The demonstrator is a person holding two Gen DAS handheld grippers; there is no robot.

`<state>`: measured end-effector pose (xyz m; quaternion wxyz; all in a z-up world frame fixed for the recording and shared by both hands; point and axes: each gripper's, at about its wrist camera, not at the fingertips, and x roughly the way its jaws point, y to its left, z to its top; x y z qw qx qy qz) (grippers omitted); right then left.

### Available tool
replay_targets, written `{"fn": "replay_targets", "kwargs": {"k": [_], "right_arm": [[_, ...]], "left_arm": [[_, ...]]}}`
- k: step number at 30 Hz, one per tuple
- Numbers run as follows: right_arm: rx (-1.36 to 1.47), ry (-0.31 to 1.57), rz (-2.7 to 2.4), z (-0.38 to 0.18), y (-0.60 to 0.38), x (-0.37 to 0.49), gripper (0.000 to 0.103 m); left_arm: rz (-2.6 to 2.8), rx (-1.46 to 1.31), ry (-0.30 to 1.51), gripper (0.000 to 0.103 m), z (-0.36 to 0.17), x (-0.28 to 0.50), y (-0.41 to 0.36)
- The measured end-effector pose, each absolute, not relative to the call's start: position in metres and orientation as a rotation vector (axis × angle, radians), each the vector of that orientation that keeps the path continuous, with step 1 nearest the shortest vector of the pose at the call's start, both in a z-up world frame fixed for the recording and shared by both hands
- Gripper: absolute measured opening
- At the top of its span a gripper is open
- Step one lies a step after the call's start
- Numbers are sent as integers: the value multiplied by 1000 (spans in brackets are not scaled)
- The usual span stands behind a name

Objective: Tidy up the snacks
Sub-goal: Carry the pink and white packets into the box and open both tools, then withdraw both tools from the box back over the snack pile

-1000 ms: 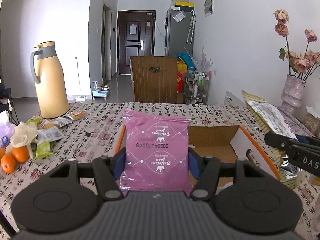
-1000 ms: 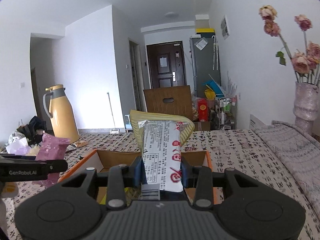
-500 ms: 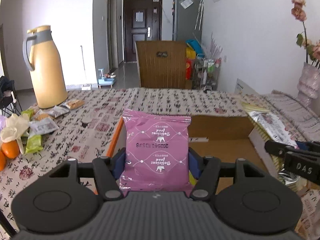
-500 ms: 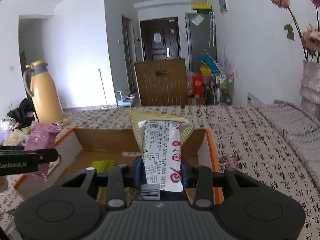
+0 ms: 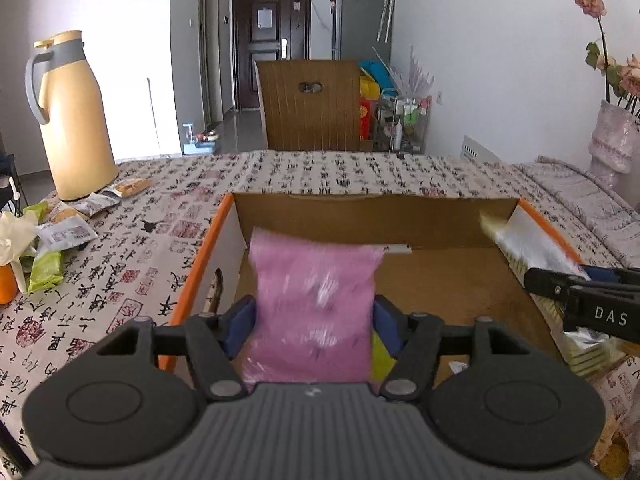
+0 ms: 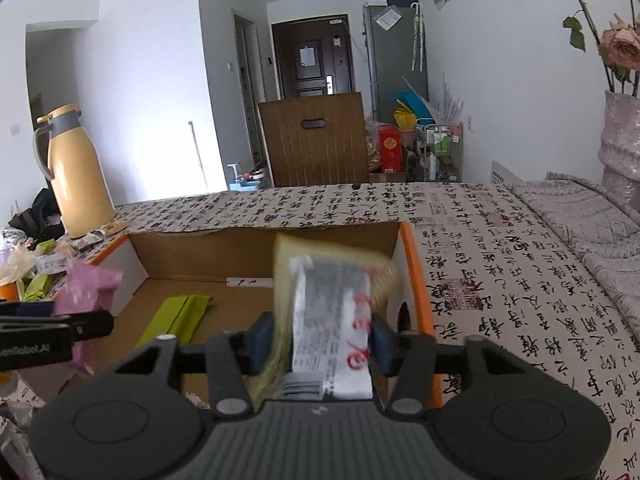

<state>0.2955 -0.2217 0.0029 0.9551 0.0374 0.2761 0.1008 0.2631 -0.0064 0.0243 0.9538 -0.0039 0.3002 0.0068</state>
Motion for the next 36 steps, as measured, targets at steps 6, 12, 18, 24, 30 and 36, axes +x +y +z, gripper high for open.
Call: {"fn": "replay_targets", "kwargs": {"k": [6,12,18,24,30,36], "right_arm": [[99,529,199,8,-228,290,89],[120,495,197,12,-231,286,103],[124,473,195,18,-233,283,103],[110,452,191,31,-232,274,103],[94,426,183,46,-233,254,103],[85,412,180,56,-234,229,103]], "left_arm": [[40,-33,558,103,32,254,-3],[41,-50,537,103,38,251,-1],[47,-51,522,103,43,249,0],[48,-51,504,103,54,240,0],[54,-38,490,103,65,223,1],[59,-39,475,103,74,201,6]]}}
